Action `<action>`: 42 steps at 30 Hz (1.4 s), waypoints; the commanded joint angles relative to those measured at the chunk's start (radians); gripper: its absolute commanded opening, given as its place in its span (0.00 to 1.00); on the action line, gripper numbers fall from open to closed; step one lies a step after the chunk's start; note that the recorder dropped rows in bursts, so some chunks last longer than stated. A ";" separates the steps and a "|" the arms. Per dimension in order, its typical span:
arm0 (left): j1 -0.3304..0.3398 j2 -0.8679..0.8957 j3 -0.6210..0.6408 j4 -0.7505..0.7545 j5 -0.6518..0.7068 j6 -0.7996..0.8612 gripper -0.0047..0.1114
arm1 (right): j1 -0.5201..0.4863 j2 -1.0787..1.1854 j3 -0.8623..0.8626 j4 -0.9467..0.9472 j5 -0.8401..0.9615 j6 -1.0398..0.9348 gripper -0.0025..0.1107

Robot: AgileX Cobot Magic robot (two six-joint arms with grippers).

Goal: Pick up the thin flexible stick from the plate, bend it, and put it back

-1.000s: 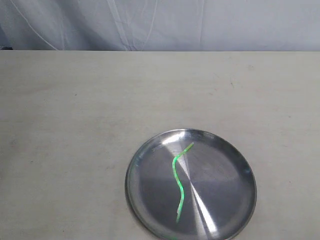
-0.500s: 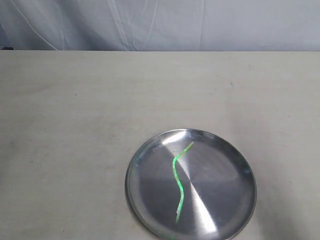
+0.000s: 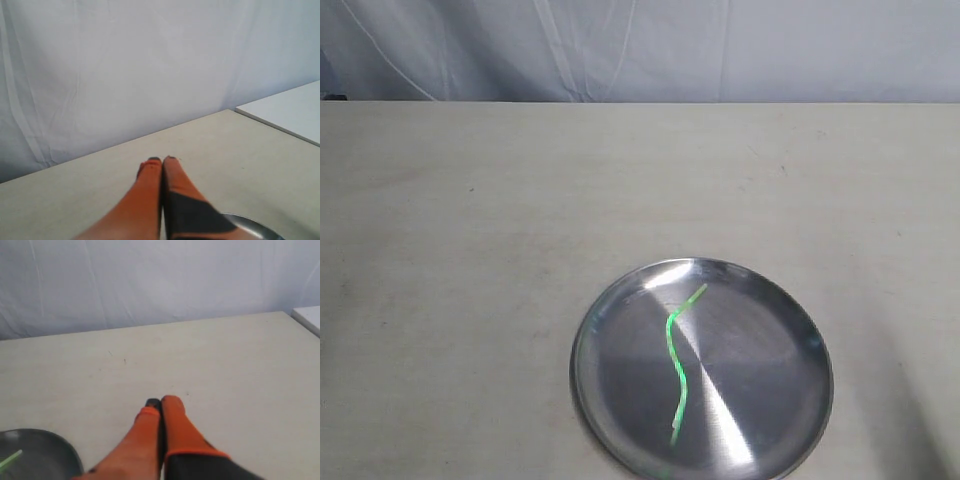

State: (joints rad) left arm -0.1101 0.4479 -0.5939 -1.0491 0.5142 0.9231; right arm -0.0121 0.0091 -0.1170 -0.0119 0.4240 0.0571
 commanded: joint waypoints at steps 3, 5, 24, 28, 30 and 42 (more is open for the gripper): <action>-0.001 -0.006 -0.002 0.003 0.005 -0.002 0.04 | -0.010 -0.009 0.044 -0.014 -0.007 0.000 0.01; -0.001 -0.006 -0.002 0.003 0.005 -0.002 0.04 | -0.010 -0.009 0.077 -0.014 -0.022 0.000 0.01; -0.001 -0.006 -0.002 0.005 0.005 -0.001 0.04 | -0.010 -0.009 0.117 -0.011 -0.064 0.000 0.01; -0.001 -0.006 -0.002 0.005 0.005 -0.001 0.04 | -0.010 -0.009 0.117 -0.011 -0.064 0.000 0.01; -0.003 -0.008 0.005 0.010 -0.010 -0.001 0.04 | -0.010 -0.009 0.117 -0.011 -0.064 0.000 0.01; 0.105 -0.126 0.310 0.329 -0.134 -0.495 0.04 | -0.010 -0.009 0.117 -0.002 -0.064 0.000 0.01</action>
State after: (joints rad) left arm -0.0335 0.3642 -0.3478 -0.7988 0.4210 0.5415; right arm -0.0160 0.0055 -0.0048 -0.0156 0.3737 0.0571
